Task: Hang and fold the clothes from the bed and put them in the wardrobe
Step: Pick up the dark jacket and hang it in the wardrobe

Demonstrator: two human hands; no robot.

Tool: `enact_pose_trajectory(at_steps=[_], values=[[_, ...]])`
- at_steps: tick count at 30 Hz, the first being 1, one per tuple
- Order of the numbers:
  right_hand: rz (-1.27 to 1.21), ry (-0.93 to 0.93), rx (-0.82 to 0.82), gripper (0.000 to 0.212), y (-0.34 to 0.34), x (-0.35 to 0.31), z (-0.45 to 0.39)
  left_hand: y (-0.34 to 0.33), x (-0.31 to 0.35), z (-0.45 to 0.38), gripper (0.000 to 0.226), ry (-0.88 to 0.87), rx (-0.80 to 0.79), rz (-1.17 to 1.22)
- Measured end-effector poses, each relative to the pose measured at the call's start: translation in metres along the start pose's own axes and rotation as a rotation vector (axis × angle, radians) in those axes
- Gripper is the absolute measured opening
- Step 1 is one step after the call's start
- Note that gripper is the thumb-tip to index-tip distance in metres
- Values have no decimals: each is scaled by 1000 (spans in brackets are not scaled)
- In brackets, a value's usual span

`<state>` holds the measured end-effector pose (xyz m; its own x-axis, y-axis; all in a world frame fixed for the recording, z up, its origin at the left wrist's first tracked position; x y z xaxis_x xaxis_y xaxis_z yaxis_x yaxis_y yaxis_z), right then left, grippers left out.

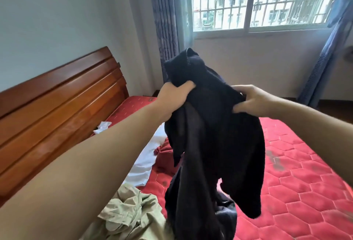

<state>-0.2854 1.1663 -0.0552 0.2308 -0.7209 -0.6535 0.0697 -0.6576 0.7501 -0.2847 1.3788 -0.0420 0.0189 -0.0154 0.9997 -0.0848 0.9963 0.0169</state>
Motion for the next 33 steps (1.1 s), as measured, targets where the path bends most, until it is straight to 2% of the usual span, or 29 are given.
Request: enact_pose_trajectory(at_steps=[2,4,5,7,8,10,11,12,13,14,16,17,21,24,26,28,30,33], values=[[33,-85,124,42,25,13,-12,-3,-2,3,29,59,-67,15],[232,-174,311,33,40,16,-14,-5,-6,3,35,121,-76,44],[316,-164,429,33,42,8,-8,-4,-10,2,40,149,-54,76],[253,0,593,32,27,-18,11,-4,-16,0,48,206,-8,180],[146,68,557,35,10,-27,18,-6,-19,-1,49,237,-13,240],[-42,81,250,52,-38,-30,17,-12,-24,-1,47,288,-55,321],[-105,75,121,52,-58,-25,16,-14,-26,0,45,295,-69,337],[-130,71,65,41,-69,-17,12,-14,-26,-1,44,292,-83,340],[-130,84,72,22,-68,-12,8,-11,-25,-1,44,278,-92,331],[-118,84,88,14,-61,-10,5,-4,-23,-1,46,249,-93,300],[-164,46,135,29,-42,-11,0,16,-17,-3,50,183,-95,152],[-251,27,173,30,-28,-15,-2,29,-18,-5,50,148,-94,9],[-523,-91,296,27,20,-38,-14,59,-28,-6,68,46,-163,-743],[-586,-102,322,25,41,-69,-26,51,-39,-3,54,33,-279,-968],[-566,-96,323,26,51,-94,-29,39,-33,-1,60,-13,-314,-928],[-493,-27,295,24,60,-118,-31,20,-3,8,61,-121,-319,-589],[-336,97,255,31,66,-145,-30,4,36,17,56,-271,-307,-305],[-159,244,149,33,63,-175,-24,-5,58,10,53,-330,-283,-289]])
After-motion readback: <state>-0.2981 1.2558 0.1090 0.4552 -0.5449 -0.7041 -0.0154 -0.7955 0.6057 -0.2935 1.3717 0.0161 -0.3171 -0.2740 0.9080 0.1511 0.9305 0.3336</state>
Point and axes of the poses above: each hand's wrist, its own z-axis away from the middle knuckle, its own y-axis out of the back of the hand, x = y × z, the point moved 9 cm from there along -z, towards the middle knuckle, and after that the axes turned 13 degrees about z, right-handed, at the moved point
